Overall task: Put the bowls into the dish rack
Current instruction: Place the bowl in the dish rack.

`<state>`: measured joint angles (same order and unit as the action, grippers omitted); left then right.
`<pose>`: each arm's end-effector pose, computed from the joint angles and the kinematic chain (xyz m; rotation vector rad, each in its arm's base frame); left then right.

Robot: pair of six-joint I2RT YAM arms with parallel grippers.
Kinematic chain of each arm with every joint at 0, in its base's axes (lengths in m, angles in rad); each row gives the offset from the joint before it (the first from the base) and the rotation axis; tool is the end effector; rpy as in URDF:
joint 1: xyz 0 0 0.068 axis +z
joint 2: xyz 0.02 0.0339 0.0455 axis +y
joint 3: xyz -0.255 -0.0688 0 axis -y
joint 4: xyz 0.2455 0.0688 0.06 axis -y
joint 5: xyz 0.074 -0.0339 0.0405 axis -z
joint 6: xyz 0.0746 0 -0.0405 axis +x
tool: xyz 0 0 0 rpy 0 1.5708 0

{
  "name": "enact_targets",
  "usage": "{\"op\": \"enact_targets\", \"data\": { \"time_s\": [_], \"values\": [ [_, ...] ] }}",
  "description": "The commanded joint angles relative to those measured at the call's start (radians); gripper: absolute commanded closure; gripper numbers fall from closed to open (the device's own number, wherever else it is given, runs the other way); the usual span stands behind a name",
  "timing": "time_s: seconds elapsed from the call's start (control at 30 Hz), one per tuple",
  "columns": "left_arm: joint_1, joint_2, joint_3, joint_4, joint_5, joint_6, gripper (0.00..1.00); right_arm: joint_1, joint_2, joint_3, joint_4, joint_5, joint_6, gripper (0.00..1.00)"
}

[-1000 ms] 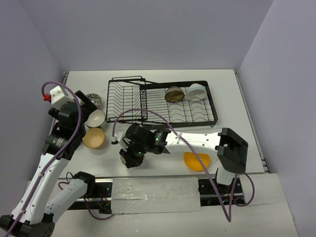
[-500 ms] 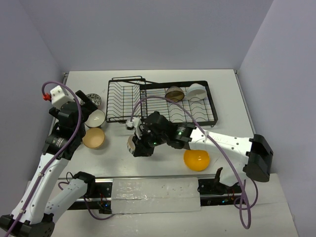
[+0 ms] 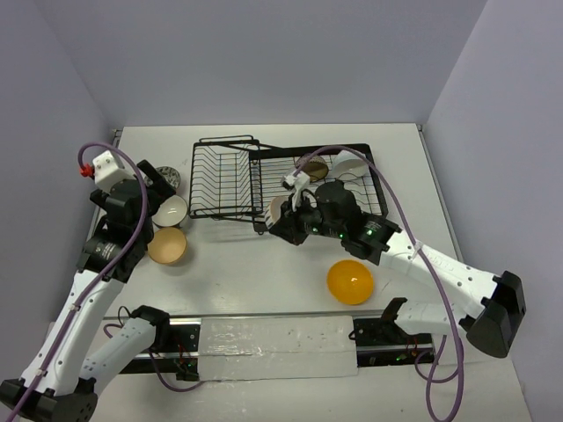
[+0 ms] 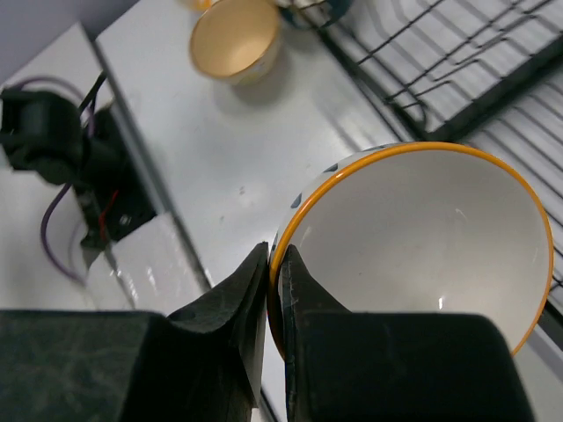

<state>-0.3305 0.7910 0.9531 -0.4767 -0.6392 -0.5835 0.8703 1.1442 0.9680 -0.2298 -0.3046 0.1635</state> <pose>0.2042 -0.0230 0.3522 -0.6459 1.7037 -0.0416 0.1763 0.2438 0.3044 -0.9165 1.8774 0.9539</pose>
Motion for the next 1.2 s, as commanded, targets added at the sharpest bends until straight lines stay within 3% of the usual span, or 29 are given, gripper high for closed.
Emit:
{"op": "enact_targets", "data": {
  "time_s": [0.0, 0.37, 0.57, 0.73, 0.97, 1.17],
  "values": [
    [0.001, 0.005, 0.007, 0.027, 0.021, 0.021, 0.05, -0.040, -0.069, -0.026, 0.197, 0.117, 0.070, 1.00],
    [-0.053, 0.007, 0.007, 0.024, 0.000, 0.019, 0.04, -0.186, -0.113, -0.155, 0.515, 0.404, 0.309, 1.00],
    [-0.085, 0.005, 0.006, 0.024, -0.007, 0.020, 0.04, -0.267, -0.121, -0.287, 0.855, 0.535, 0.468, 1.00],
    [-0.116, -0.001, 0.007, 0.023, -0.022, 0.024, 0.04, -0.298, -0.031, -0.344, 1.094, 0.605, 0.559, 1.00],
    [-0.168, 0.002, 0.004, 0.020, -0.054, 0.022, 0.04, -0.303, 0.173, -0.417, 1.596, 0.677, 0.671, 1.00],
    [-0.219, -0.001, 0.006, 0.013, -0.077, 0.017, 0.03, -0.283, 0.311, -0.417, 1.780, 0.737, 0.680, 1.00]
  ]
}}
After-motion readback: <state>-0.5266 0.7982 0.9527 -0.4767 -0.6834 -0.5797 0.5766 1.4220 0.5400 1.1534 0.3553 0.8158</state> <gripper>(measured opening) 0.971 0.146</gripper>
